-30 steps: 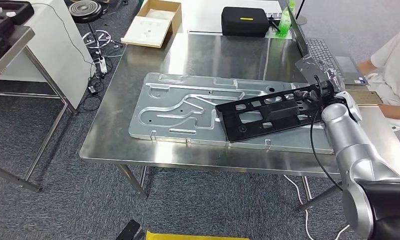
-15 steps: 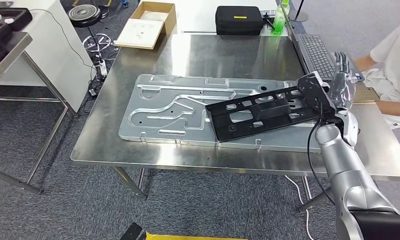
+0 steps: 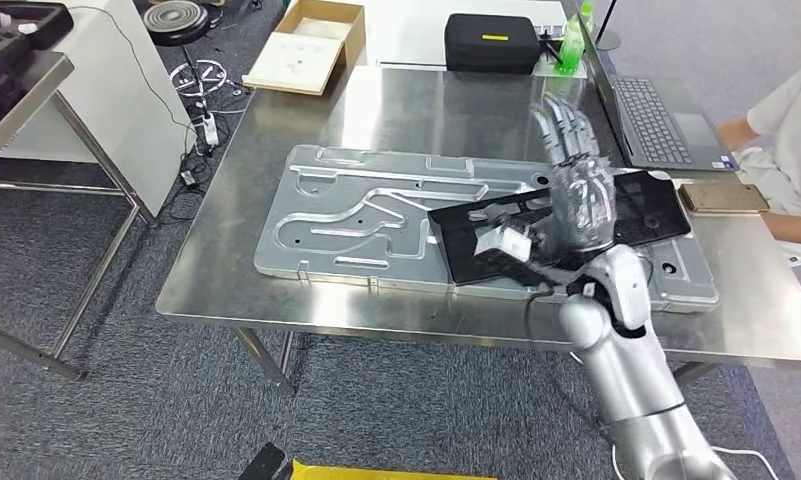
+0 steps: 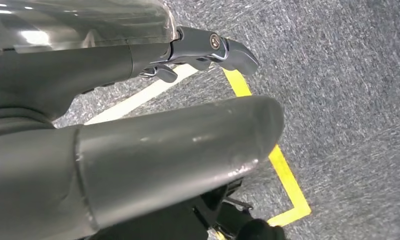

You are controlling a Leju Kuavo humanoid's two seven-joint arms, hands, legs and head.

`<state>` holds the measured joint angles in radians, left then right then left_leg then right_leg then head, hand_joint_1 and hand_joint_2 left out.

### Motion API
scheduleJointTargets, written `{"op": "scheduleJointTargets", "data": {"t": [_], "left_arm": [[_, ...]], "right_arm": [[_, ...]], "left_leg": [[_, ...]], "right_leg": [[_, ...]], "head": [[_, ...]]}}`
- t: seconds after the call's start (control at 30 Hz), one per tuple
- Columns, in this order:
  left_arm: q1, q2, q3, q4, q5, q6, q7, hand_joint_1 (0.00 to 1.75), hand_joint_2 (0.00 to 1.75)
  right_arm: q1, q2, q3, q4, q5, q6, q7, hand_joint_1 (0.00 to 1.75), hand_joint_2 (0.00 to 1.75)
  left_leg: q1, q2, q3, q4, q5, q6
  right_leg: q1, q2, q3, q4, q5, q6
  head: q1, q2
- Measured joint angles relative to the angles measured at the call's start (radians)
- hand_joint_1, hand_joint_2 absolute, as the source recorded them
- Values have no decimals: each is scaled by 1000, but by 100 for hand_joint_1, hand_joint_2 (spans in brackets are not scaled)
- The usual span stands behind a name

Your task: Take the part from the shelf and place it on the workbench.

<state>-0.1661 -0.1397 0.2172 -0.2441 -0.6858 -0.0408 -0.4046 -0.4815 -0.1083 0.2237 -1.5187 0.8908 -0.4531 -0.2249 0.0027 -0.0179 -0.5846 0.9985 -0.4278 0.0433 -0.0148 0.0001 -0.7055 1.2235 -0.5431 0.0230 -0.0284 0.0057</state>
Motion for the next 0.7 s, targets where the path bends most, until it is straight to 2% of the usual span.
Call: {"op": "scheduleJointTargets", "data": {"t": [0.03, 0.07, 0.1, 0.13, 0.17, 0.23, 0.27, 0.33, 0.4, 0.43, 0.47, 0.5, 0.53, 0.57, 0.6, 0.63, 0.7], "left_arm": [[1, -1, 0, 0, -1, 0, 2, 0, 0], [2, -1, 0, 0, -3, 0, 3, 0, 0], [2, -1, 0, 0, -4, 0, 4, 0, 0], [3, -1, 0, 0, -4, 0, 5, 0, 0], [2, -1, 0, 0, -4, 0, 5, 0, 0], [1, -2, 0, 0, -4, 0, 6, 0, 0], [1, -2, 0, 0, -4, 0, 7, 0, 0], [5, -2, 0, 0, -5, 0, 7, 0, 0], [9, -3, 0, 0, -5, 0, 8, 0, 0], [9, -3, 0, 0, -5, 0, 8, 0, 0], [9, -4, 0, 0, -5, 0, 8, 0, 0], [8, -5, 0, 0, -5, 0, 8, 0, 0], [9, -5, 0, 0, -5, 0, 8, 0, 0], [11, -6, 0, 0, -5, 0, 9, 0, 0], [12, -6, 0, 0, -5, 0, 9, 0, 0], [14, -6, 0, 0, -5, 0, 9, 0, 0], [13, -7, 0, 0, -5, 0, 10, 0, 0]], "right_arm": [[19, 7, 31, -33, 27, -16, 8, 0, 0], [36, 14, 59, -62, 47, -29, 14, 0, 0], [49, 19, 85, -87, 61, -39, 18, 0, 0], [57, 22, 108, -108, 70, -46, 21, 0, 0], [63, 25, 128, -127, 75, -51, 22, 0, 0], [72, 30, 156, -158, 79, -55, 24, 0, 0], [77, 32, 165, -170, 80, -56, 25, 0, 0], [84, 36, 175, -186, 81, -58, 26, 0, 0], [85, 39, 181, -197, 81, -58, 26, 0, 0], [86, 41, 184, -203, 81, -58, 26, 0, 0], [86, 42, 186, -207, 81, -59, 26, 0, 0], [87, 42, 188, -209, 81, -59, 26, 0, 0], [88, 43, 189, -210, 81, -59, 26, 0, 0], [89, 43, 190, -210, 81, -59, 26, 0, 0], [89, 43, 191, -210, 81, -59, 26, 0, 0], [90, 43, 192, -211, 81, -59, 26, 0, 0], [89, 43, 193, -216, 81, -58, 26, 0, 0]], "left_leg": [[0, -6, 0, 1, 0, 0], [1, -13, -1, 2, -1, -1], [2, -21, -2, 5, -2, -3], [3, -30, -2, 10, -4, -6], [5, -37, -4, 16, -8, -11], [6, -54, -13, 31, -14, -25], [7, -61, -17, 34, -15, -32], [9, -72, -23, 34, -13, -44], [11, -47, -35, 57, -30, -52], [11, -28, -53, 94, -53, -55], [11, -9, -79, 150, -83, -58], [11, 0, -110, 215, -113, -59], [11, 3, -137, 270, -133, -61], [11, 4, -151, 299, -136, -61], [11, 7, -147, 291, -121, -60], [10, 12, -125, 248, -92, -57], [3, 47, -58, 116, -37, -46]], "right_leg": [[-2, 0, -22, 49, -17, 3], [-5, 0, -30, 68, -17, 5], [-8, 0, -21, 52, 1, 8], [-12, 5, 6, 3, 31, 10], [-17, 20, 39, -59, 56, 12], [-19, 50, 86, -149, 79, 10], [-18, 57, 93, -163, 77, 5], [-13, 43, 94, -166, 78, -9], [-12, 26, 97, -173, 82, -25], [-12, 16, 99, -177, 84, -32], [-10, 5, 100, -179, 83, -36], [-8, -7, 100, -179, 83, -40], [-5, -19, 100, -179, 82, -41], [-3, -31, 100, -178, 80, -43], [-1, -42, 101, -178, 79, -43], [1, -53, 102, -178, 78, -43], [5, -73, 106, -177, 74, -39]], "head": [[0, 0], [0, 0], [0, 0], [0, 0], [0, 0], [0, 0], [0, 0], [0, 0], [0, 0], [-1, 0], [0, 0], [0, 0], [0, 0], [0, 0], [-1, 0], [-1, 0], [-1, 0]]}}
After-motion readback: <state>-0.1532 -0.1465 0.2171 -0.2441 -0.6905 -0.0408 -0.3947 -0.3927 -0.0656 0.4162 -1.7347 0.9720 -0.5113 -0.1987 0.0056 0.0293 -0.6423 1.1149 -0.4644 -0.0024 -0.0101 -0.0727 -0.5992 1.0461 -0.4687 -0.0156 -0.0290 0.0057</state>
